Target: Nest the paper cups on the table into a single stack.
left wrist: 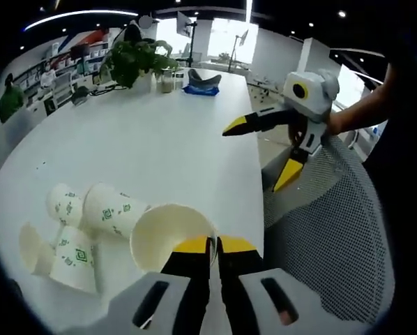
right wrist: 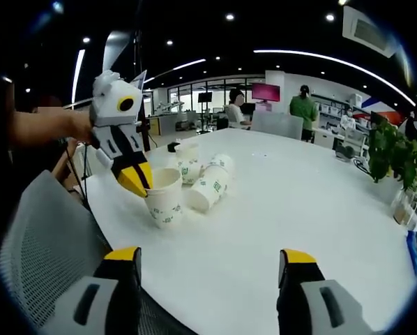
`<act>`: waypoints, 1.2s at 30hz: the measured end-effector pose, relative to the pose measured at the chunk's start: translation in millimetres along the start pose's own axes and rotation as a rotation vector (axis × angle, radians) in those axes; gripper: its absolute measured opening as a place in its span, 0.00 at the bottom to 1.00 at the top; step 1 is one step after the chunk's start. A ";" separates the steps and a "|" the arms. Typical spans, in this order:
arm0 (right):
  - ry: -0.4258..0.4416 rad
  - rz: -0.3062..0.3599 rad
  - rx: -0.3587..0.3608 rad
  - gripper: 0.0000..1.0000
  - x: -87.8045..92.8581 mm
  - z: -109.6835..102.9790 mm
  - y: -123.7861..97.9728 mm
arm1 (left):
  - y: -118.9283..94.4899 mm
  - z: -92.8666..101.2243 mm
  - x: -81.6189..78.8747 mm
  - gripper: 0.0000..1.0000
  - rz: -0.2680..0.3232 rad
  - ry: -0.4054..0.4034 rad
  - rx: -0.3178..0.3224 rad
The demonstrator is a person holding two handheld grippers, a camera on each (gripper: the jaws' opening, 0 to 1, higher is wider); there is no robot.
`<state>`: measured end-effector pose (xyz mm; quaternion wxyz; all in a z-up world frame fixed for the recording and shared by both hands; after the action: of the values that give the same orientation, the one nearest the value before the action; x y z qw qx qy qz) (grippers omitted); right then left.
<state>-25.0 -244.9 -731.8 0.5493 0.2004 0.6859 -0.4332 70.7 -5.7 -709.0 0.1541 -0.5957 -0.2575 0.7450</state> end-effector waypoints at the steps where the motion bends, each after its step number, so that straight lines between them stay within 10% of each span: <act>1: 0.000 0.000 0.000 0.81 0.0 -0.1 0.0 | 0.0 0.4 -0.1 0.01 -0.001 0.002 0.000; 20: 0.000 0.002 0.004 0.82 0.2 0.4 0.0 | -17.3 -2.1 -8.0 0.09 0.062 0.026 -0.028; 36: 0.000 0.000 0.004 0.82 -1.2 -0.7 0.0 | -51.1 -37.5 0.7 0.14 0.203 -0.083 -0.211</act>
<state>-25.1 -244.1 -730.7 0.5490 0.2016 0.6850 -0.4344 102.9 44.1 -686.5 0.0035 -0.6002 -0.2790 0.7496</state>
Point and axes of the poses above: the point that each gripper's makers call its tool centre point, and the gripper's own axes: y roughly forward along the fingers, z roughly to its right, x roughly out of its underside, the point moved 10 cm from there along -y, roughly backward along the fingers, and after that the axes turned 8 degrees about z, right-handed, at the moved point
